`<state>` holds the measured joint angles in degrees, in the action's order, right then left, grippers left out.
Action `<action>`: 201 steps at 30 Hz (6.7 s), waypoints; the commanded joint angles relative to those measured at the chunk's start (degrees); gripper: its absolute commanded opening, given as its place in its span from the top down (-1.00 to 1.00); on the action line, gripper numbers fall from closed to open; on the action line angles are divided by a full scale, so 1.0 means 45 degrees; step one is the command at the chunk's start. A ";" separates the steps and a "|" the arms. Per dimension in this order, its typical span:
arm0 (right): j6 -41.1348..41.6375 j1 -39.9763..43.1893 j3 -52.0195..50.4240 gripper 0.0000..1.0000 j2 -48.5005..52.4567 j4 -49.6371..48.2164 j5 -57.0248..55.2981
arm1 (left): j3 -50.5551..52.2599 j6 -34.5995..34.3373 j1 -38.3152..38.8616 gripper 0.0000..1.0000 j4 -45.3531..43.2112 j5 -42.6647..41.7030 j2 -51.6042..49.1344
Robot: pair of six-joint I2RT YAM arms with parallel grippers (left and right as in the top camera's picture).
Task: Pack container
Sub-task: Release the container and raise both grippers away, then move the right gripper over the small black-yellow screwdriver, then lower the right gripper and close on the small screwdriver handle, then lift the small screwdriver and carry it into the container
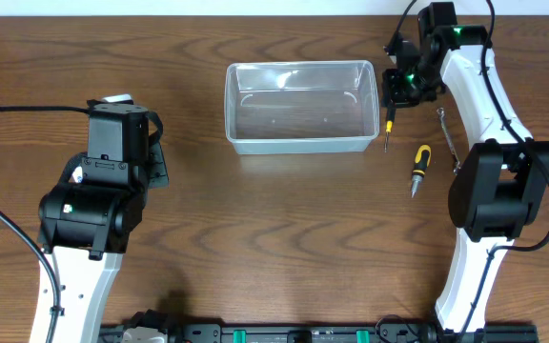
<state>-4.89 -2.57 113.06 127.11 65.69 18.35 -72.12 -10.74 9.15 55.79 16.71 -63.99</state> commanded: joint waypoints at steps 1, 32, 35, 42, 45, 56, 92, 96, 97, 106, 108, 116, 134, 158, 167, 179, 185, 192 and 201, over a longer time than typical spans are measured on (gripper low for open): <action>-0.0593 -0.0112 -0.0078 0.94 0.0107 -0.0005 0.0913 | -0.0170 -0.0219 -0.0053 0.35 0.0073 0.0107 -0.0010; 0.2662 0.0340 0.1239 -0.55 -0.0850 0.0039 -0.3555 | -0.0170 -0.0151 -0.0053 -0.34 0.0073 0.0107 0.0005; 0.3274 0.0296 0.1831 -0.98 -0.1768 0.0408 -0.4522 | -0.0170 -0.0151 -0.0053 -0.50 0.0136 0.0112 0.0005; 0.5401 0.0117 0.1987 -0.99 -0.3259 0.1467 -0.4507 | -0.0170 -0.0155 -0.0053 -0.65 0.0418 0.0112 0.0000; 0.5863 0.0126 0.1948 -0.99 -0.3011 0.1647 -0.4498 | -0.0170 -0.0160 -0.0053 -0.66 0.0457 0.0112 0.0000; 0.5683 0.0146 0.1948 -0.98 0.0053 0.1501 -0.3978 | -0.0170 -0.0165 -0.0053 -0.65 0.0457 0.0107 0.0000; 0.4765 -0.0282 0.1948 -0.83 0.2934 0.0112 -0.4133 | -0.0170 -0.0170 -0.0053 -0.65 0.0452 0.0107 0.0000; 0.4634 -0.0282 0.1948 -0.83 0.3084 0.0155 -0.4124 | -0.0170 -0.0170 -0.0053 -0.65 0.0452 0.0107 0.0000; 0.4619 -0.0282 0.1948 -0.84 0.3157 0.0175 -0.4124 | -0.0170 -0.0170 -0.0053 -0.66 0.0452 0.0107 0.0000; 0.4444 -0.0291 0.1948 -0.89 0.3687 0.0296 -0.4109 | -0.0170 -0.0170 -0.0053 -0.65 0.0452 0.0107 0.0000; 0.4444 -0.0296 0.1948 -0.89 0.3691 0.0272 -0.4119 | -0.0170 -0.0170 -0.0053 -0.65 0.0452 0.0107 0.0000; 0.4206 -0.0296 0.1948 -0.83 0.3691 0.0262 -0.4114 | -0.0170 -0.0170 -0.0053 -0.65 0.0447 0.0107 0.0000; 0.4017 -0.0544 0.1948 0.10 0.3691 0.0311 -0.4017 | -0.0170 -0.0170 -0.0053 -0.65 0.0447 0.0107 0.0000; 0.4012 -0.0617 0.1948 0.71 0.3691 0.0296 -0.4012 | -0.0170 -0.0170 -0.0053 -0.65 0.0442 0.0107 0.0000; 0.4012 -0.0617 0.1948 0.92 0.3691 0.0291 -0.4012 | -0.0170 -0.0170 -0.0053 -0.65 0.0442 0.0107 0.0000; 0.4022 -0.0282 0.1962 0.98 0.3643 0.0340 -0.3973 | -0.0170 -0.0165 -0.0053 -0.66 0.0447 0.0112 0.0000; 0.4022 -0.0160 0.2030 0.98 0.2657 0.0408 -0.4396 | -0.0170 -0.0165 -0.0053 -0.65 0.0447 0.0107 0.0000; 0.3473 -0.0495 0.2438 0.98 -0.0175 -0.0520 -0.4775 | -0.0170 -0.0170 -0.0053 -0.65 0.0452 0.0107 0.0000; -0.7708 -0.3400 0.2419 0.98 -0.1826 -0.0175 -0.2254 | -0.0170 -0.0170 -0.0053 -0.65 0.0452 0.0112 0.0000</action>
<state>-15.05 -12.60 124.62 117.45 62.67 3.25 -72.12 -11.18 9.10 57.69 16.71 -63.99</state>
